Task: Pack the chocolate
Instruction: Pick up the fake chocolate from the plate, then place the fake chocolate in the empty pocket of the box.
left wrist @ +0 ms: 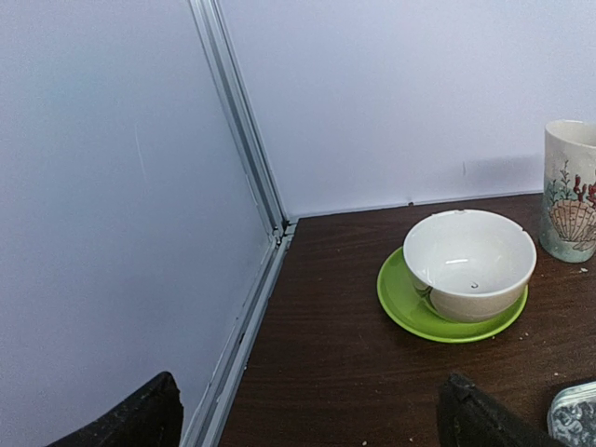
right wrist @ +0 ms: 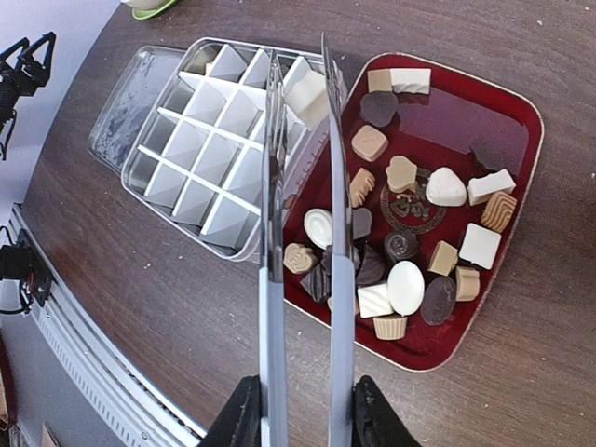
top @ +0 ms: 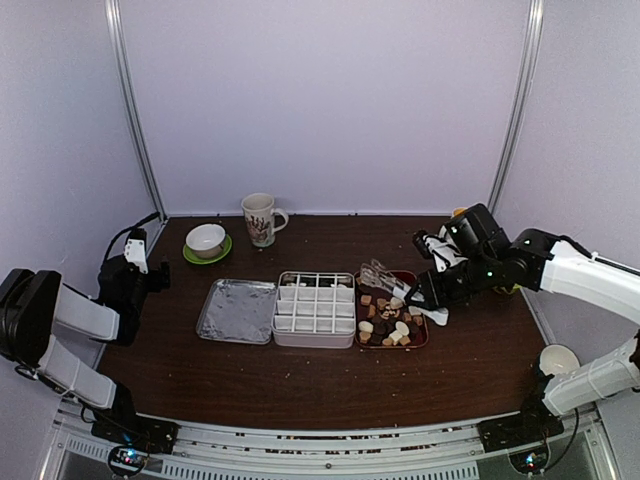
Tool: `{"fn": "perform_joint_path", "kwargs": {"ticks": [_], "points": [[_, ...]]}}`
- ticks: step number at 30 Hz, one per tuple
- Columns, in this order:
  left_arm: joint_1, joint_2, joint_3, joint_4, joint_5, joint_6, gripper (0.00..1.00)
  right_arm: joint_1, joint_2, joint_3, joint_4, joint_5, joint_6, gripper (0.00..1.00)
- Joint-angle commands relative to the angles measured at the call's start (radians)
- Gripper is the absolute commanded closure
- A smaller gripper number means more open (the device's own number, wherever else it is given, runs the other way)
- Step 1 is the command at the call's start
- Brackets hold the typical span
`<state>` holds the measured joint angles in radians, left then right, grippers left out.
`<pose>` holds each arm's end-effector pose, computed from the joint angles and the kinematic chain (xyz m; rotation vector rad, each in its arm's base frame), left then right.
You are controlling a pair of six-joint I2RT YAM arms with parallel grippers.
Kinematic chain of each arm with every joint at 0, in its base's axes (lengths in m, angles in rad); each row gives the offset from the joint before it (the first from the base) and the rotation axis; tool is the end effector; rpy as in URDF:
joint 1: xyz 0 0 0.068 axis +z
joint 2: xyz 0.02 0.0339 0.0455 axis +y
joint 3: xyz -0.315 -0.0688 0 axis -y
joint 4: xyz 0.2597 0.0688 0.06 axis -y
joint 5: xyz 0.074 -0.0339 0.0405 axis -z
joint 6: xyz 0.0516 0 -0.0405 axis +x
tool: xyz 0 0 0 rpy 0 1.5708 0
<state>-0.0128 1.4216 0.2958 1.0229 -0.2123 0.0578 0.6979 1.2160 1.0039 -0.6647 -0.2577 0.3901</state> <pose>0.2630 0.0075 0.2036 -0.1014 1.6727 0.2115 0.1879 0.1748 0.3176 -0.5132 2.5223 0.7663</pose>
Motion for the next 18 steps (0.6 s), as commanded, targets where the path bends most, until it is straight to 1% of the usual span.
{"fn": "perform_joint_path", "kwargs": {"ticks": [1,18], "points": [[0.008,0.006,0.016,0.034,0.008,-0.009,0.02,-0.003,-0.010,-0.017,0.133,-0.079,0.020,0.76],[0.008,0.006,0.015,0.035,0.008,-0.009,0.02,0.020,0.097,-0.001,0.162,-0.103,-0.011,0.77]]}}
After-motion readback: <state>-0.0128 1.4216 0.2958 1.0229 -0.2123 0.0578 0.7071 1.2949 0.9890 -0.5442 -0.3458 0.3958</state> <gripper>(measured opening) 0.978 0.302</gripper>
